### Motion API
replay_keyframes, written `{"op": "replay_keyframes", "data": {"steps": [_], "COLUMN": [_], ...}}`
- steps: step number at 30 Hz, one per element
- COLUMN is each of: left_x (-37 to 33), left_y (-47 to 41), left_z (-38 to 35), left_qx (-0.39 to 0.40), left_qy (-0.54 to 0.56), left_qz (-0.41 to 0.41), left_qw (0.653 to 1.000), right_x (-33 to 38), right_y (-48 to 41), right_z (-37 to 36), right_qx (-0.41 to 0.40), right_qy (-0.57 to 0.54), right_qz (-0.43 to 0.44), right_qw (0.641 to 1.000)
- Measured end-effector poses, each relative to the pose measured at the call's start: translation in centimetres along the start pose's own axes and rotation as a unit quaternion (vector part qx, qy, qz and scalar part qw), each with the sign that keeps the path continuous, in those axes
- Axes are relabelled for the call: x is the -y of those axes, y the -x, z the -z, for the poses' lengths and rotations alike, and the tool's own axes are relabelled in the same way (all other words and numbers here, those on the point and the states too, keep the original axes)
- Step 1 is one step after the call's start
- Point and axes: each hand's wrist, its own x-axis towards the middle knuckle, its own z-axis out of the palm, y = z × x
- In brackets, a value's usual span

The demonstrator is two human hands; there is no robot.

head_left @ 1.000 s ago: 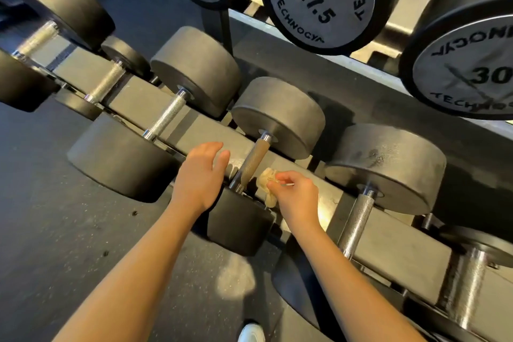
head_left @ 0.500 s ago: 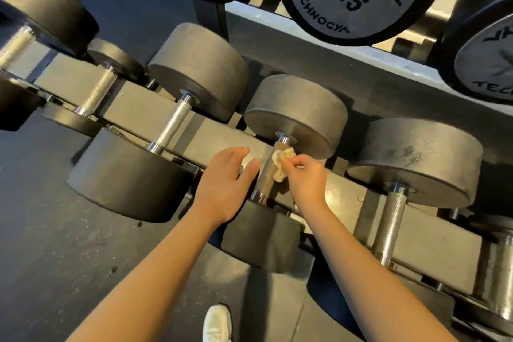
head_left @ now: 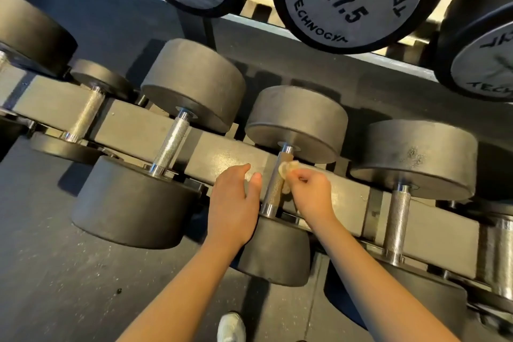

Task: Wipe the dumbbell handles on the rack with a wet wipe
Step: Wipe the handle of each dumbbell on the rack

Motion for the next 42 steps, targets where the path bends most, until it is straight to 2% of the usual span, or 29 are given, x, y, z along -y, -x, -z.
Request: {"op": "replay_keyframes", "data": {"steps": [3, 8, 11, 17, 20, 24, 26, 29, 31, 37, 39, 42], "left_x": [-0.1, -0.6, -0.7, -0.8, -0.9, -0.6, -0.7, -0.6, -0.6, -0.3, -0.2, -0.2], "left_y": [0.1, 0.3, 0.1, 0.3, 0.2, 0.1, 0.2, 0.2, 0.3, 0.3, 0.3, 0.2], "left_z": [0.1, 0.3, 0.3, 0.4, 0.4, 0.3, 0.3, 0.3, 0.4, 0.5, 0.5, 0.5], "left_qx": [-0.003, -0.006, -0.01, -0.006, -0.006, -0.01, -0.01, -0.013, -0.013, -0.006, 0.005, 0.006], "left_qy": [0.005, 0.012, 0.012, 0.013, 0.029, 0.042, 0.049, 0.058, 0.067, 0.078, 0.075, 0.075], "left_qz": [0.003, 0.017, 0.024, 0.034, 0.041, 0.043, 0.047, 0.053, 0.052, 0.032, 0.03, 0.035], "left_qw": [1.0, 1.0, 1.0, 0.999, 0.999, 0.998, 0.998, 0.997, 0.996, 0.996, 0.997, 0.997], "right_x": [-0.6, 0.8, 0.8, -1.0, 0.4, 2.0, 1.6, 0.6, 0.6, 2.6, 2.3, 1.3], "right_y": [1.0, -1.5, -2.0, 0.8, -0.7, -2.1, -1.3, 0.5, 0.8, -2.5, -1.8, 0.6], "right_z": [0.3, 0.1, 0.0, 0.0, 0.1, 0.2, 0.2, 0.1, 0.1, -0.1, -0.3, -0.7], "right_qx": [0.056, -0.053, -0.076, 0.049, 0.006, -0.065, -0.042, 0.049, 0.066, -0.092, -0.087, -0.018], "right_qy": [0.037, -0.039, -0.059, 0.034, 0.069, 0.041, 0.054, 0.102, 0.114, 0.051, 0.034, 0.05], "right_qz": [-0.012, -0.015, -0.015, -0.03, -0.001, 0.013, 0.02, 0.007, -0.005, 0.008, -0.004, -0.021], "right_qw": [0.998, 0.998, 0.995, 0.998, 0.998, 0.997, 0.997, 0.994, 0.991, 0.994, 0.996, 0.998]}}
